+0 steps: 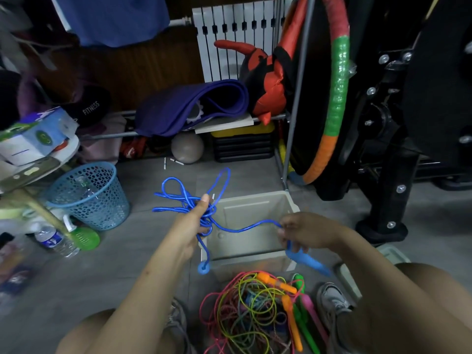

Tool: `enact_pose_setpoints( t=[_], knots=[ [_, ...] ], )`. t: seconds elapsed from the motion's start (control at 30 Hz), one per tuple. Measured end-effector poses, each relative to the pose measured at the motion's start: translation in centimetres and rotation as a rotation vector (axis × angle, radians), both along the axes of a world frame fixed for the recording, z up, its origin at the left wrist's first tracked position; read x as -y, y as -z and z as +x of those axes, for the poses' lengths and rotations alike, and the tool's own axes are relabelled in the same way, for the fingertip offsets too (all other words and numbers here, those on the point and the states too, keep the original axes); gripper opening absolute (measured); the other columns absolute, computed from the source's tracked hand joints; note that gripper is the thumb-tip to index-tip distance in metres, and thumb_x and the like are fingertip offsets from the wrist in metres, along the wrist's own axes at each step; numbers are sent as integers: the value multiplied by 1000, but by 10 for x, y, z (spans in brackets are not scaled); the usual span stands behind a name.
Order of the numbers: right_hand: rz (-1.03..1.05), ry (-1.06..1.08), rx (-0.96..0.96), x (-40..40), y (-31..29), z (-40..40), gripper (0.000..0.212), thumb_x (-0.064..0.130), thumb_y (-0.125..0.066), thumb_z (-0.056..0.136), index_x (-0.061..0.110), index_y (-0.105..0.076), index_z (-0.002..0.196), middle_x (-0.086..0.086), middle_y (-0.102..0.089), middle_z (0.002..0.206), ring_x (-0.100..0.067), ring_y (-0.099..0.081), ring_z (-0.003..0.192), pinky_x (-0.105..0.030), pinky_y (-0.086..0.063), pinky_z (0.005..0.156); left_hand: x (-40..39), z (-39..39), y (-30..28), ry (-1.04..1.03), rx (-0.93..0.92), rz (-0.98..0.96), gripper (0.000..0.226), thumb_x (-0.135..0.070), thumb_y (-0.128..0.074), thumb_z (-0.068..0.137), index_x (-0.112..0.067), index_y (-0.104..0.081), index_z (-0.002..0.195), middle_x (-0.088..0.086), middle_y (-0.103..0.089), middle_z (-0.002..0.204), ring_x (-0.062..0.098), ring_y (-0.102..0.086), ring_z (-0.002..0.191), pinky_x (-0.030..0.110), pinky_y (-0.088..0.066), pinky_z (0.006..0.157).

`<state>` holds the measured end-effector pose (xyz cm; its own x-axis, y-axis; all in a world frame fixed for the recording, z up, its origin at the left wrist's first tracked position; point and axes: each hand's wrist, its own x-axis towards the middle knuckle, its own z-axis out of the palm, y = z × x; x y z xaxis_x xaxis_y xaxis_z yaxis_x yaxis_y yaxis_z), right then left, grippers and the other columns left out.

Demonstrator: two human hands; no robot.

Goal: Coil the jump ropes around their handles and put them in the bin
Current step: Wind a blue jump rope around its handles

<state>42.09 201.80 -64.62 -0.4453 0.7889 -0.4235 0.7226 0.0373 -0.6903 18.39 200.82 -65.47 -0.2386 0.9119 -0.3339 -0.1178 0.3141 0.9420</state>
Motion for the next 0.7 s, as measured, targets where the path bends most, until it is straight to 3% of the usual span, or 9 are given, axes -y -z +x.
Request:
enact_pose_setpoints(
  t=[0.13, 0.27, 0.37, 0.47, 0.57, 0.63, 0.7],
  knots=[
    [103, 202, -414, -1, 1, -9, 24, 15, -43, 100, 19, -63, 86, 0, -59, 61, -1, -48, 42, -15, -37, 46, 8, 15, 13, 56, -49, -83, 26, -40, -58, 90, -19, -53, 75, -3, -47, 60, 11, -31, 49, 24, -28, 54],
    [132, 333, -621, 0, 5, -25, 20, 14, -46, 98, 18, -66, 100, 4, -58, 56, -1, -46, 44, -14, -37, 47, 17, 33, 16, 205, 56, -43, 28, -45, -62, 82, -22, -49, 72, -7, -38, 56, 6, -23, 41, 17, -27, 50],
    [187, 392, -627, 0, 14, -35, 17, 15, -51, 96, 18, -67, 91, 5, -60, 53, 1, -49, 46, -13, -39, 51, 19, 39, 16, 260, 179, 13, 33, -52, -64, 68, -22, -52, 71, 0, -42, 69, 6, -23, 42, 13, -28, 43],
    [280, 488, -585, -1, 20, -39, 17, 17, -57, 93, 19, -68, 80, 6, -58, 52, -1, -51, 48, -17, -40, 55, 19, 45, 10, 235, 294, 21, 30, -51, -57, 75, -21, -56, 77, 5, -64, 82, 5, -26, 39, 12, -30, 43],
    [281, 589, -628, -4, 23, -38, 23, 17, -55, 93, 26, -67, 77, 0, -62, 68, -2, -51, 46, -19, -43, 54, 11, 41, 9, 96, 491, 6, 29, -47, -47, 91, -19, -48, 83, 4, -65, 71, 5, -31, 36, 17, -29, 47],
    [312, 602, -579, -3, 26, -39, 19, 20, -53, 95, 25, -67, 83, 1, -55, 61, -5, -47, 43, -19, -40, 47, 3, 34, 9, 35, 634, 1, 39, -51, -47, 88, -14, -45, 101, 0, -59, 56, 6, -33, 39, 20, -28, 50],
    [285, 567, -523, 2, 28, -44, 16, 26, -53, 95, 15, -65, 91, 2, -47, 56, -3, -43, 40, -18, -38, 44, -2, 29, 8, -21, 741, 0, 50, -54, -48, 85, -5, -47, 98, 0, -55, 56, 6, -35, 41, 20, -27, 54]
  ],
)
